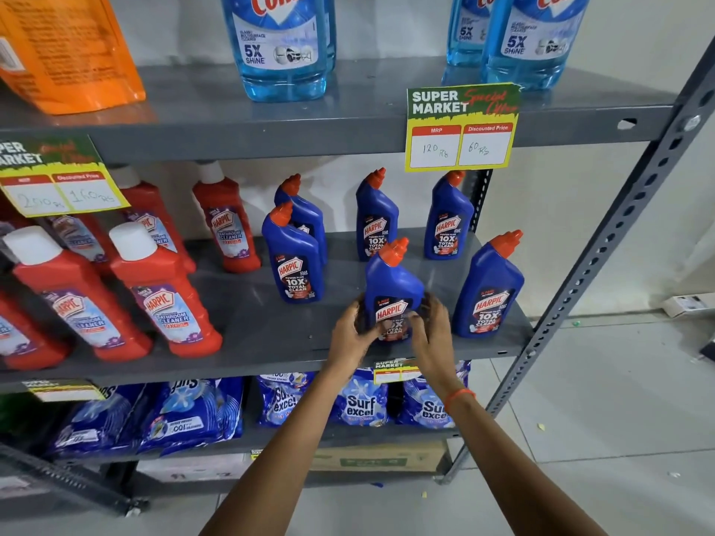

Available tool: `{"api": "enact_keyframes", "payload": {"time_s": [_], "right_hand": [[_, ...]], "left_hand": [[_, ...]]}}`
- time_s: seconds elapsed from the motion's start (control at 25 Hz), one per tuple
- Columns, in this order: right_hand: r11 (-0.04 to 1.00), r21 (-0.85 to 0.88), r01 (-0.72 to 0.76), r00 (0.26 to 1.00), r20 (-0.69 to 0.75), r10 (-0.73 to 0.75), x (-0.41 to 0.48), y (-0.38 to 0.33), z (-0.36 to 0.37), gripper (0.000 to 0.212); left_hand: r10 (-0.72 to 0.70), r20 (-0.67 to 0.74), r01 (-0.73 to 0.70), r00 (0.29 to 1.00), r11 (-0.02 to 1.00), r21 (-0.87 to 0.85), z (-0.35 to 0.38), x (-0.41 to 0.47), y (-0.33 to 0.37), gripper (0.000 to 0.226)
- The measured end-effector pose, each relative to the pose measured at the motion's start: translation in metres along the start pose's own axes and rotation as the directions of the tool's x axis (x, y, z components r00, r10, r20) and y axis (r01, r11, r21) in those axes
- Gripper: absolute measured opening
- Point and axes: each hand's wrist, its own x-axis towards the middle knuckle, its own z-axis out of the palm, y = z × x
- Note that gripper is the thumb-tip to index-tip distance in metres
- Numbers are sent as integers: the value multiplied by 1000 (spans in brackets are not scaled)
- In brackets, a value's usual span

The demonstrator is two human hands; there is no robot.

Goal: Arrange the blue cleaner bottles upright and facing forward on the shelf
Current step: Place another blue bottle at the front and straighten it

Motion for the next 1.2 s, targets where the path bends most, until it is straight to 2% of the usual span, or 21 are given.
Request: {"api": "enact_keyframes", "payload": {"time_s": [0.08,0.16,0.24,0.32,0.4,0.48,0.52,0.6,0.68,0.76,0.84,0.96,1.12,1.2], "right_hand": [[990,-48,129,977,-165,-136,-13,-21,9,48],[960,-54,274,930,-240,-278,-19,-53,19,42],[912,-87,402,868,-280,-409,-16,-83,31,37],[861,-105,498,823,-255,-507,-6,-107,47,35],[831,-75,552,813,-177,-555,4,-120,69,34],[824,-81,561,818,-96,-567,13,-125,95,36],[831,-101,547,831,-57,-554,19,-124,108,38],[874,-122,470,881,7,-472,35,-113,128,42],[932,-104,348,937,57,-344,52,-97,142,45],[974,-115,193,977,116,-180,65,-80,152,50],[994,-84,67,980,191,-50,71,-63,162,48],[995,-10,-100,947,304,98,74,-49,167,43],[994,-64,-92,935,338,108,57,-40,156,41],[998,-51,-27,941,336,42,33,-30,150,44]], "left_hand": [[35,-49,-35,998,999,-3,-3,-1,9,67],[81,-156,-95,984,992,-81,-14,-1,24,63],[168,-239,-176,956,984,-14,-29,0,42,58],[247,-291,-232,924,969,86,-46,7,54,54],[290,-357,-275,888,957,95,-63,18,54,49],[235,-492,-255,838,967,28,-82,33,45,40],[152,-541,-199,828,980,-29,-90,37,41,38],[36,-537,-106,843,989,-101,-106,45,24,41],[-35,-465,-48,885,985,-167,-118,59,4,51],[-83,-362,42,928,992,-121,-127,73,-10,55],[-121,-223,91,967,986,-138,-137,84,-16,48],[-158,-148,133,976,977,-169,-146,91,-19,42],[-120,-132,105,984,987,-120,-146,67,-22,38],[-66,-150,53,986,995,-87,-145,45,-33,37]]}}
